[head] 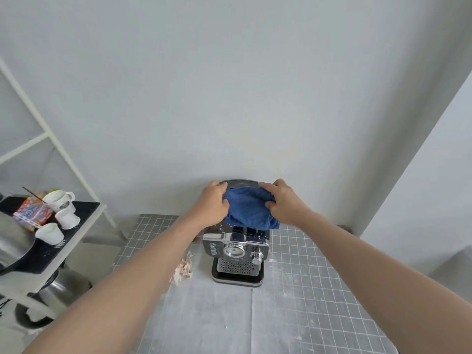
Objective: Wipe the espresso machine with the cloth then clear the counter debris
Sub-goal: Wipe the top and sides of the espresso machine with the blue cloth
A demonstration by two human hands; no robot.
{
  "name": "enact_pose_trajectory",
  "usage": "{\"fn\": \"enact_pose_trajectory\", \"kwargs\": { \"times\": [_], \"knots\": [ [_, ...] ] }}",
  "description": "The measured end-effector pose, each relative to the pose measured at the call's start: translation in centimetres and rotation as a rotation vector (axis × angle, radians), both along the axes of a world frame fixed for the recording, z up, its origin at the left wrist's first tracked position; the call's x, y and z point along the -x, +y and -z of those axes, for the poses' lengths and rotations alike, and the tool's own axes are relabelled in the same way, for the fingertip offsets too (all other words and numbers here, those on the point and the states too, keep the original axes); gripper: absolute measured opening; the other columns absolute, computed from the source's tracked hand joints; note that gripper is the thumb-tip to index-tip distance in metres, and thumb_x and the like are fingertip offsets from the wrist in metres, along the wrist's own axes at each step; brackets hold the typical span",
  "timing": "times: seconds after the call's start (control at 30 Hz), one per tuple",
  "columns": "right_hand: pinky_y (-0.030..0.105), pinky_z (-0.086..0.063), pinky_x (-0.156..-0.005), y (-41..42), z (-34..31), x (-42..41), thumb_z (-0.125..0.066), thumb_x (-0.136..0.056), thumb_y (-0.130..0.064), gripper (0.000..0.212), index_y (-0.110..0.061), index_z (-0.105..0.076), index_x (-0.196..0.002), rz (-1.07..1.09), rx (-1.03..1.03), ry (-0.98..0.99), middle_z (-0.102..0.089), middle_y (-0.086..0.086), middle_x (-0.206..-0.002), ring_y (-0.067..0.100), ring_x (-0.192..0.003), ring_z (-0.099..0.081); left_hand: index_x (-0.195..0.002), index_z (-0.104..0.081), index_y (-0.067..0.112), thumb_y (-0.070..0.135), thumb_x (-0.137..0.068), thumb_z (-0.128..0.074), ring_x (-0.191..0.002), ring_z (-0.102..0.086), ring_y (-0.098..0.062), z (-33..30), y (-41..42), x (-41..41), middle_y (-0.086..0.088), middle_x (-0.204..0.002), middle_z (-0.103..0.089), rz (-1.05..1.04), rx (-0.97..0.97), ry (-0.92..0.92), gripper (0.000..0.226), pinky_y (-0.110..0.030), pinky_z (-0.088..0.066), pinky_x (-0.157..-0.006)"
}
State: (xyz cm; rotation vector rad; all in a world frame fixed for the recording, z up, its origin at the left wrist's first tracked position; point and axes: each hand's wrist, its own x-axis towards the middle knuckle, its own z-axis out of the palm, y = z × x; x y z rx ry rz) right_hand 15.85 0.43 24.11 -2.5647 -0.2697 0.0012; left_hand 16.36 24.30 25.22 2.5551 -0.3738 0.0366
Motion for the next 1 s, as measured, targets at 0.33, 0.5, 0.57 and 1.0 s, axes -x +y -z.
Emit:
{"fn": "enact_pose_trajectory", "kwargs": {
  "times": [0.33, 0.5, 0.57, 1.0],
  "knots": [
    [0.043, -0.050, -0.097, 4.5, 4.5, -3.3, -0.054, -0.096, -0.010, 0.063, -0.029, -0.038, -0.154, 0.023, 0.205, -0.001, -0.044, 0.006, -0.135, 0.028, -0.118, -0.050, -0.120, -0.060, 0.012, 0.011, -0.095, -0.052, -0.090, -0.058, -0.026, 3.5, 3.8, -3.2, -0.003, -0.122, -0.048, 0.142, -0.323, 0.061, 0.027, -0.046, -0.054, -0.082],
    [0.042, -0.042, -0.106, 3.9, 5.7, -1.3, -0.057, -0.098, -0.030, 0.064, -0.031, -0.031, -0.157, 0.186, 0.261, -0.067, -0.042, -0.001, -0.146, 0.025, -0.127, -0.042, -0.121, -0.059, 0.017, 0.019, -0.086, -0.063, -0.118, -0.042, -0.030, 4.1, 2.6, -3.4, -0.006, -0.135, -0.046, 0.192, -0.568, -0.163, 0.035, -0.040, -0.041, -0.094],
    [0.044, -0.042, -0.108, 3.7, 6.3, 0.2, -0.056, -0.100, -0.033, 0.063, -0.031, -0.028, -0.156, 0.253, 0.200, -0.074, -0.038, -0.001, -0.150, 0.027, -0.132, -0.039, -0.136, -0.053, 0.018, 0.023, -0.091, -0.057, -0.137, -0.034, -0.030, 4.8, 1.8, -3.5, -0.006, -0.154, -0.037, 0.267, -0.499, -0.234, 0.046, -0.043, -0.034, -0.107],
    [0.045, -0.035, -0.120, 3.3, 9.6, 4.3, -0.022, -0.108, -0.039, 0.054, -0.021, -0.030, -0.159, 0.328, 0.144, -0.086, -0.030, 0.003, -0.165, 0.023, -0.153, -0.023, -0.162, -0.013, 0.035, 0.048, -0.109, -0.019, -0.152, 0.030, -0.029, 8.2, -2.1, -1.8, 0.006, -0.170, 0.017, 0.341, -0.445, 0.037, 0.055, -0.061, -0.002, -0.125]
  ]
}}
